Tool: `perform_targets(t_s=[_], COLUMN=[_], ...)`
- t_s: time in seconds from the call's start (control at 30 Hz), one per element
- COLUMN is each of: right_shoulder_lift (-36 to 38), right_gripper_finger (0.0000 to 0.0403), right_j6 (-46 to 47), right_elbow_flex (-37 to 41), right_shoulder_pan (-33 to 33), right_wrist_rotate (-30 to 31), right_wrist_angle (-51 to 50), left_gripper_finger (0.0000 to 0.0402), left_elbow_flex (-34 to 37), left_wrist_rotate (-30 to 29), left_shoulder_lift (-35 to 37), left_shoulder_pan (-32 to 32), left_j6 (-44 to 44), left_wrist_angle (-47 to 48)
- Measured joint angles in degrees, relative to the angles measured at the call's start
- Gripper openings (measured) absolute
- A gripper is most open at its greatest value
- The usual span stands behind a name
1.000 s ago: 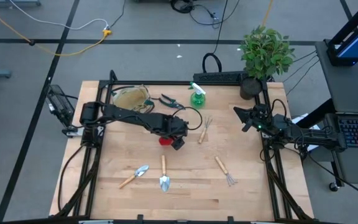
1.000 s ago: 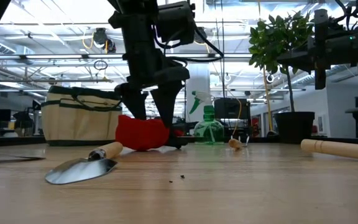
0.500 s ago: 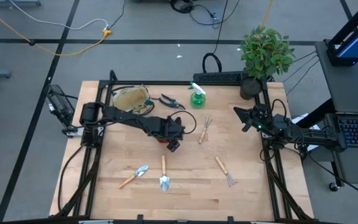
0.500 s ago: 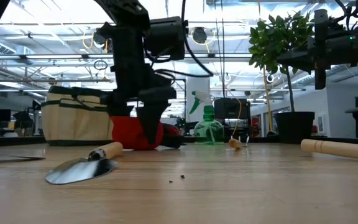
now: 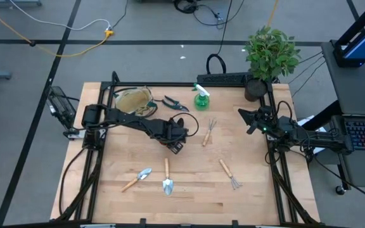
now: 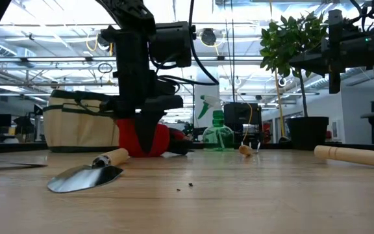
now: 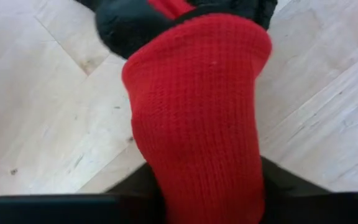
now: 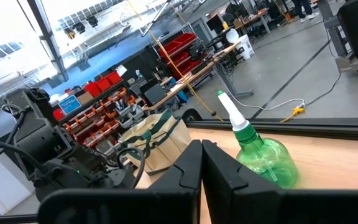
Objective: Pick & Place Garden tools in Gardening bag
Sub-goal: Put the gloves into the gardening bag
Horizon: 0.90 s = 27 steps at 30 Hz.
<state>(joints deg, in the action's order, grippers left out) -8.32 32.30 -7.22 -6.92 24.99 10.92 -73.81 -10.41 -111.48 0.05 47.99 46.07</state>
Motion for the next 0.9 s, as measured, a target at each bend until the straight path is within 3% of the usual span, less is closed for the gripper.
perform_targets(t_s=[0.1,0.3,0.47,0.67,0.9], right_shoulder_lift=[0.00,0.00,0.00,0.00,0.00], right_gripper_finger=[0.0000,0.0000,0.0000,0.0000,0.0000], right_j6=[0.01,0.02,0.01,0.02,-0.07], right_elbow_flex=[0.00,0.00,0.00,0.00,0.00], right_shoulder_pan=[0.00,0.00,0.00,0.00,0.00], right_wrist_rotate=[0.00,0.00,0.00,0.00,0.22], right_wrist_angle=[-0.01,-0.02,0.00,0.00,0.00], left_gripper_finger=[0.0055,0.0054,0.0058,0.0056,0.0056], left_elbow_flex=[-1.67,-7.46,-10.13,-10.13,-10.12], left_wrist_rotate=[3.15,5.95,-3.78,-17.33,-22.28], left_shoulder_lift=[0.01,5.00,14.70,26.41,30.68], left_shoulder_pan=[0.38,1.01,2.36,4.34,8.22], left_j6=[-1.44,-7.05,-9.47,-9.32,-5.46], left_wrist_angle=[1.00,0.79,4.63,15.92,31.73])
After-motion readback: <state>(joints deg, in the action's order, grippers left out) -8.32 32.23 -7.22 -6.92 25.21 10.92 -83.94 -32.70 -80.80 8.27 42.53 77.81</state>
